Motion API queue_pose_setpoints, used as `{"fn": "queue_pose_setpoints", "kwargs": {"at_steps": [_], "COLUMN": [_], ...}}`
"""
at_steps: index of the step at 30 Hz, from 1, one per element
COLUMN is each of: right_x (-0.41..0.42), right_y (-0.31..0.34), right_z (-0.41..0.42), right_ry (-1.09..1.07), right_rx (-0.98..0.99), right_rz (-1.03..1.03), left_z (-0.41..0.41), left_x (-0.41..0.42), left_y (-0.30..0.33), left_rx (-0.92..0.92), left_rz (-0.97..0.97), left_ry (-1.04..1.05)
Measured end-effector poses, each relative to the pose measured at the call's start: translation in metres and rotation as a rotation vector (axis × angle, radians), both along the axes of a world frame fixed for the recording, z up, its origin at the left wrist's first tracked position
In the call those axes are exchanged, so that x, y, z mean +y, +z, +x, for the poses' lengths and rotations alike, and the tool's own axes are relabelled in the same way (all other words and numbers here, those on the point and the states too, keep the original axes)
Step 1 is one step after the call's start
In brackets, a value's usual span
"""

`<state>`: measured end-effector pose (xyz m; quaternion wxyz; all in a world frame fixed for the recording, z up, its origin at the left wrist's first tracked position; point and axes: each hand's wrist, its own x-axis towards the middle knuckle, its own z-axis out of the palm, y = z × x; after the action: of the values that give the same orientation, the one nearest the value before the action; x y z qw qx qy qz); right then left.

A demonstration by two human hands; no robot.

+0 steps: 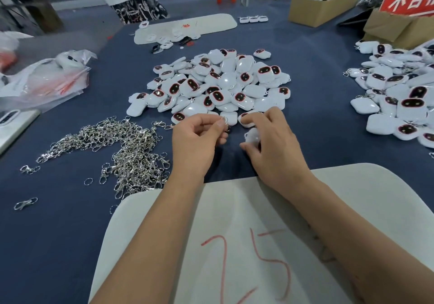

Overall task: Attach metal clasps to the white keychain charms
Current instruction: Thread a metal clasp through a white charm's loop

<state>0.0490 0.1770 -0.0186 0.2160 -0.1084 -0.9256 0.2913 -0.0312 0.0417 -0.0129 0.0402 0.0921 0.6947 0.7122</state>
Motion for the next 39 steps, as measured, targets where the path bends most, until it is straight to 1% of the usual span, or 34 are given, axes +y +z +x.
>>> {"fn": "queue_pose_setpoints", "kwargs": {"at_steps": [2,5,8,12,15,16,20,23,26,30,34,36,39], "right_x": [0.002,0.003,0.004,0.006,0.007,0.008,0.019,0.023,0.022,0.022,0.017,0.013,0.013], "right_y": [0.003,0.007,0.009,0.006,0.005,0.004,0.001,0.000,0.000,0.002,0.006,0.006,0.006], "right_z": [0.000,0.003,0.004,0.003,0.001,0.001,0.001,0.001,0.001,0.002,0.005,0.005,0.005], "right_ry": [-0.057,-0.103,-0.067,-0.038,-0.018,-0.004,0.072,0.109,0.119,0.109,0.161,0.186,0.157], "right_rx": [0.031,0.144,0.236,0.248,0.251,0.249,0.216,0.194,0.202,0.202,0.172,0.177,0.228], "right_rz": [-0.068,-0.160,-0.085,-0.027,-0.058,-0.117,-0.465,-0.575,-0.594,-0.598,-0.540,-0.524,-0.558], "left_z": [0.002,0.003,0.003,0.003,0.004,0.004,0.003,0.003,0.004,0.008,0.011,0.012,0.011], "left_x": [0.001,0.001,0.002,0.000,0.000,0.000,0.000,-0.001,0.000,0.000,0.002,0.002,0.003], "left_y": [-0.001,-0.003,-0.004,-0.004,-0.002,-0.002,0.000,0.000,0.002,0.005,0.006,0.006,0.007], "left_rx": [0.033,0.173,0.237,0.226,0.204,0.183,0.119,0.117,0.162,0.256,0.355,0.360,0.343], "left_rz": [-0.048,-0.197,-0.269,-0.261,-0.197,-0.162,-0.080,-0.053,-0.052,-0.105,-0.180,-0.176,-0.127], "left_ry": [-0.073,-0.138,-0.157,-0.189,-0.209,-0.222,-0.309,-0.338,-0.335,-0.313,-0.256,-0.249,-0.227]}}
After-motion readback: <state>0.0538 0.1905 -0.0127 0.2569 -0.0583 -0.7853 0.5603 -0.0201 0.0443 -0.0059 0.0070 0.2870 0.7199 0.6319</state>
